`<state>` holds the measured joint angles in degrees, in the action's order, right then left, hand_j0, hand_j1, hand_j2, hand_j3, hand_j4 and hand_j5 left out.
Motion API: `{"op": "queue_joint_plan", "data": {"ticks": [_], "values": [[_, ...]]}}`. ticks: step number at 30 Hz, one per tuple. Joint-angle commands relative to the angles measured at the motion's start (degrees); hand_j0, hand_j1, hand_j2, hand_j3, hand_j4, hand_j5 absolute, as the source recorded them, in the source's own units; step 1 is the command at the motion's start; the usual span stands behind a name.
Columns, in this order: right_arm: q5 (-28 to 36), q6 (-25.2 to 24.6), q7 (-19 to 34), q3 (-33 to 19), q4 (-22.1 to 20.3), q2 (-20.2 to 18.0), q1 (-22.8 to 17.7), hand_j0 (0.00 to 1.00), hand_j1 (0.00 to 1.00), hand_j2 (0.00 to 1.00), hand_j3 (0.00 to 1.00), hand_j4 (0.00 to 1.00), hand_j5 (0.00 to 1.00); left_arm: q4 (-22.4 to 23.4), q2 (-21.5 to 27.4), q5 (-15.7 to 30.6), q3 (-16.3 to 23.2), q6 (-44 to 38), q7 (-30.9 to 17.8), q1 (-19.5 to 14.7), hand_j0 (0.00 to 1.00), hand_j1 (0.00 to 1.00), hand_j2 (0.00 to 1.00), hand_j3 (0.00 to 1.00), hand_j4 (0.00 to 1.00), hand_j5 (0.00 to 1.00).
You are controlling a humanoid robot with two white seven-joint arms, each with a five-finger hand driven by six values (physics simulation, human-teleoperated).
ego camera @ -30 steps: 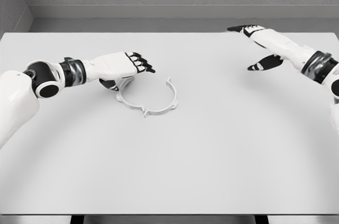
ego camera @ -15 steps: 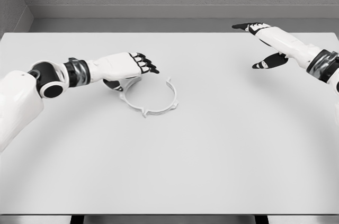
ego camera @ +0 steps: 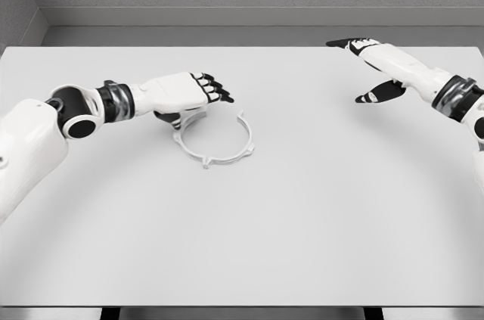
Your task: Assemble PVC drainage pipe clamps
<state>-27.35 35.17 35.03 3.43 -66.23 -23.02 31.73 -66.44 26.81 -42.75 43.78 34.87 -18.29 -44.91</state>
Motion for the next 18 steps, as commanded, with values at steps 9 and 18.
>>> {"op": "queue_joint_plan", "data": {"ticks": [9, 18], "values": [[0.46, -0.17, -0.03, 2.55, -0.31, 0.6, 0.18, 1.0, 1.0, 1.0, 1.0, 1.0, 1.0, 0.08, 0.18, -0.22, 0.43, 0.13, -0.43, -1.58, 1.0, 1.0, 1.0, 1.0, 1.0, 1.0], [0.28, -0.17, -0.03, 5.71, -0.13, 2.71, 0.44, 1.0, 1.0, 1.0, 1.0, 1.0, 1.0, 0.08, 2.28, -0.22, 0.34, 0.13, -0.78, -2.11, 1.0, 1.0, 1.0, 1.0, 1.0, 1.0]]}}
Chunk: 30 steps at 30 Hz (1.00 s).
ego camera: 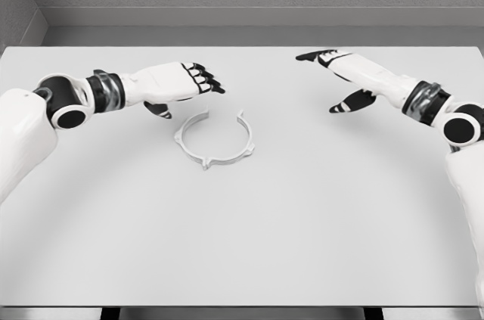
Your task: Assemble PVC drainage pipe clamps
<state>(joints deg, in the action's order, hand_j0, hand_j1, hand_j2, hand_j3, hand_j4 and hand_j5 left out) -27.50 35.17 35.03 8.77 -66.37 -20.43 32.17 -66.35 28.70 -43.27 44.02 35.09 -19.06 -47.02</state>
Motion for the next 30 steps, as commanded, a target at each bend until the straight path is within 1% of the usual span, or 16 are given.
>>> {"op": "queue_joint_plan", "data": {"ticks": [1, 4, 5, 7, 10, 13, 15, 16, 23, 24, 25, 26, 27, 28, 29, 30], "values": [[0.43, -0.17, -0.03, 0.37, 0.01, 0.13, 0.0, 1.0, 1.0, 1.0, 1.0, 1.0, 1.0, -0.01, 0.3, 0.29, 0.1, -0.09, -0.01, 0.0, 1.0, 1.0, 1.0, 1.0, 1.0, 1.0], [0.43, -0.17, -0.03, 0.81, 0.01, 0.3, 0.0, 1.0, 1.0, 1.0, 1.0, 1.0, 1.0, -0.01, 0.21, 0.29, 0.19, -0.09, -0.01, 0.09, 1.0, 1.0, 1.0, 1.0, 1.0, 1.0], [0.34, -0.17, -0.03, 1.51, 0.01, 0.83, 0.17, 1.0, 1.0, 1.0, 1.0, 1.0, 1.0, 0.0, 0.21, 0.29, 0.19, -0.09, -0.01, 0.09, 1.0, 1.0, 1.0, 1.0, 1.0, 1.0], [-0.1, -0.17, -0.03, 2.92, 0.36, 3.02, 0.26, 1.0, 1.0, 1.0, 1.0, 1.0, 1.0, -0.01, 0.04, 0.2, 0.19, -0.09, -0.01, 0.18, 1.0, 1.0, 1.0, 1.0, 1.0, 1.0], [-0.36, -0.17, -0.03, 3.8, 0.8, 4.7, 0.35, 1.0, 1.0, 1.0, 1.0, 1.0, 1.0, -0.01, -0.14, -0.06, 0.27, -0.09, -0.01, 0.26, 1.0, 1.0, 1.0, 1.0, 1.0, 1.0], [-0.62, -0.17, -0.03, 5.47, 6.43, 6.54, 2.46, 1.0, 1.0, 1.0, 1.0, 1.0, 1.0, -0.01, -0.14, -0.06, 0.27, -0.09, -0.01, 0.26, 1.0, 1.0, 1.0, 1.0, 1.0, 1.0], [-0.8, -0.17, -0.03, 5.47, 6.87, 7.07, 2.64, 1.0, 1.0, 1.0, 1.0, 1.0, 1.0, -0.01, -0.14, -0.06, 0.27, -0.09, -0.01, 0.26, 1.0, 1.0, 1.0, 1.0, 1.0, 1.0], [-2.2, -0.17, -0.03, 5.47, 7.66, 7.86, 2.9, 1.0, 1.0, 1.0, 1.0, 1.0, 1.0, -0.01, -0.22, -0.15, 0.27, -0.09, -0.01, 0.26, 1.0, 1.0, 1.0, 1.0, 1.0, 1.0], [-1.94, -0.17, -0.03, 4.94, 7.75, 7.25, 3.95, 1.0, 1.0, 1.0, 1.0, 1.0, 1.0, -0.01, 0.39, -0.15, 0.01, -0.09, 0.08, 0.0, 1.0, 1.0, 1.0, 1.0, 1.0, 1.0], [-1.94, -0.17, -0.03, 4.85, 8.36, 7.16, 4.22, 1.0, 1.0, 1.0, 1.0, 1.0, 1.0, -0.01, 0.57, -0.15, -0.25, -0.09, 0.08, 0.0, 1.0, 1.0, 1.0, 1.0, 1.0, 1.0], [-2.03, -0.17, -0.03, 4.68, 8.45, 7.16, 4.22, 1.0, 1.0, 1.0, 1.0, 1.0, 1.0, -0.01, 1.53, -0.06, -0.69, -0.09, 0.08, -0.26, 1.0, 1.0, 1.0, 1.0, 1.0, 1.0], [-2.21, -0.17, -0.03, 4.68, 8.54, 7.16, 4.13, 1.0, 1.0, 1.0, 1.0, 1.0, 1.0, -0.36, 3.9, 0.12, -1.57, -0.09, 0.08, -0.44, 1.0, 1.0, 1.0, 1.0, 1.0, 1.0], [-2.29, -0.17, -0.03, 4.68, 9.06, 7.16, 4.04, 1.0, 1.0, 1.0, 1.0, 1.0, 1.0, -0.36, 5.66, 0.38, -3.67, -0.09, 0.16, -0.35, 1.0, 1.0, 1.0, 1.0, 1.0, 1.0], [-2.38, -0.17, -0.03, 4.85, 9.33, 7.42, 3.87, 1.0, 1.0, 1.0, 1.0, 1.0, 1.0, -0.44, 8.91, 0.82, -6.57, -0.09, 0.16, -0.09, 1.0, 1.0, 1.0, 1.0, 1.0, 1.0], [-2.38, -0.17, -0.03, 4.94, 9.33, 7.86, 3.69, 1.0, 1.0, 1.0, 1.0, 1.0, 1.0, -0.53, 10.58, 2.22, -9.04, -0.09, 0.08, 0.35, 1.0, 1.0, 1.0, 1.0, 1.0, 1.0], [-2.38, -0.17, -0.03, 5.03, 9.33, 8.04, 3.69, 1.0, 1.0, 1.0, 1.0, 1.0, 1.0, -0.44, 12.95, 6.17, -10.01, -0.09, -0.36, 0.44, 1.0, 1.0, 1.0, 1.0, 1.0, 1.0]]}}
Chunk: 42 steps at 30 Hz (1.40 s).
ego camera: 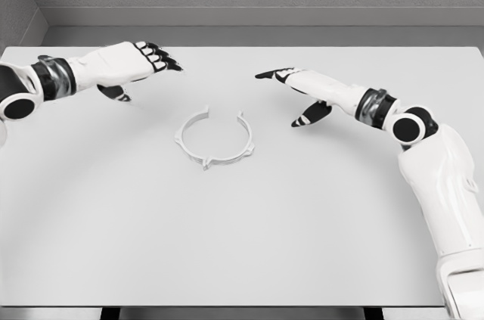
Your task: Assemble PVC drainage pipe clamps
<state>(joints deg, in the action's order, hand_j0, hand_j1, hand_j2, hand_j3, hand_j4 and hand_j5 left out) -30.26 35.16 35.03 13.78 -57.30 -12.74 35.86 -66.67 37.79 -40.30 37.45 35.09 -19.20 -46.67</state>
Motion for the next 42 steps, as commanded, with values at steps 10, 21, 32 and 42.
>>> {"op": "queue_joint_plan", "data": {"ticks": [10, 21, 32, 42], "values": [[-2.26, -0.16, -0.03, 1.87, 5.27, 6.68, 1.93, 1.0, 1.0, 1.0, 1.0, 1.0, 1.0, -5.05, 14.95, 16.48, -13.01, -0.09, -2.07, 10.11, 1.0, 1.0, 1.0, 1.0, 1.0, 1.0], [-3.05, -0.16, -0.03, 2.04, 9.4, 7.91, 3.08, 1.0, 1.0, 1.0, 1.0, 1.0, 1.0, -8.04, 9.94, 16.57, -12.57, -0.09, -7.52, 12.3, 1.0, 1.0, 1.0, 1.0, 1.0, 1.0], [-3.14, -0.16, -0.03, 2.39, 9.32, 8.44, 5.01, 1.0, 1.0, 1.0, 1.0, 1.0, 1.0, -8.39, 9.85, 16.57, -12.49, -0.09, -7.61, 12.3, 1.0, 1.0, 1.0, 1.0, 1.0, 1.0], [-3.05, -0.16, -0.03, 2.39, 9.4, 8.0, 5.1, 1.0, 1.0, 1.0, 1.0, 1.0, 1.0, -8.56, 9.94, 17.53, -12.49, -0.09, -7.7, 12.22, 1.0, 1.0, 1.0, 1.0, 1.0, 1.0]]}}
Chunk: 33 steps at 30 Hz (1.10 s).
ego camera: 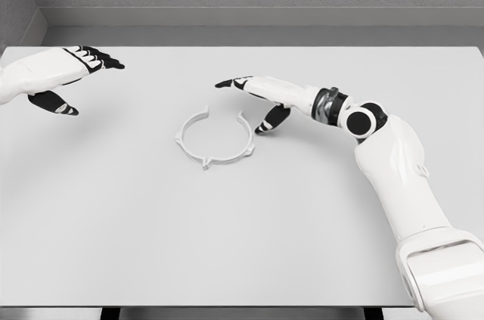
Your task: Assemble PVC drainage pipe clamps
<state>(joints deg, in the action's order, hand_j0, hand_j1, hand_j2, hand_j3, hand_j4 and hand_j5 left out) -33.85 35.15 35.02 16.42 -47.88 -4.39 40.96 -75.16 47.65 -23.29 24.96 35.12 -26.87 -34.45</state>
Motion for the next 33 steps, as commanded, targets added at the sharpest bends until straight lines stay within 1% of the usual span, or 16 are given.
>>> {"op": "queue_joint_plan", "data": {"ticks": [1, 7, 9, 15, 17, 22, 33], "values": [[0.63, -0.15, -0.02, -0.33, -0.2, -0.35, 0.0, 1.0, 1.0, 1.0, 1.0, 1.0, 1.0, 0.01, -0.01, 0.53, 0.0, -0.12, -0.11, 0.0, 1.0, 1.0, 1.0, 1.0, 1.0, 1.0], [0.8, -0.15, -0.02, -0.24, -0.99, -0.27, -0.09, 1.0, 1.0, 1.0, 1.0, 1.0, 1.0, -0.08, -0.01, 0.71, -0.09, -0.12, -0.37, 0.0, 1.0, 1.0, 1.0, 1.0, 1.0, 1.0], [0.8, -0.15, -0.02, -0.24, -1.96, -0.62, -0.53, 1.0, 1.0, 1.0, 1.0, 1.0, 1.0, -0.08, -0.01, 0.71, -0.09, -0.12, -0.37, 0.0, 1.0, 1.0, 1.0, 1.0, 1.0, 1.0], [0.8, -0.15, -0.02, -0.24, -2.75, -1.76, -0.97, 1.0, 1.0, 1.0, 1.0, 1.0, 1.0, -0.08, -0.19, 0.71, 0.0, -0.12, -0.37, 0.09, 1.0, 1.0, 1.0, 1.0, 1.0, 1.0], [0.8, -0.15, -0.02, -0.07, -3.01, -1.67, -0.88, 1.0, 1.0, 1.0, 1.0, 1.0, 1.0, -1.13, -0.45, 0.71, 0.0, -0.12, -0.37, 0.44, 1.0, 1.0, 1.0, 1.0, 1.0, 1.0], [0.8, -0.15, -0.02, 1.87, -2.92, -1.32, -0.88, 1.0, 1.0, 1.0, 1.0, 1.0, 1.0, -1.13, -0.8, 0.71, 0.0, -0.12, -1.43, 0.44, 1.0, 1.0, 1.0, 1.0, 1.0, 1.0], [0.8, -0.15, -0.02, 2.04, -2.84, -1.06, -0.97, 1.0, 1.0, 1.0, 1.0, 1.0, 1.0, -1.13, -0.98, 0.79, 0.0, -0.12, -1.78, 0.18, 1.0, 1.0, 1.0, 1.0, 1.0, 1.0]]}}
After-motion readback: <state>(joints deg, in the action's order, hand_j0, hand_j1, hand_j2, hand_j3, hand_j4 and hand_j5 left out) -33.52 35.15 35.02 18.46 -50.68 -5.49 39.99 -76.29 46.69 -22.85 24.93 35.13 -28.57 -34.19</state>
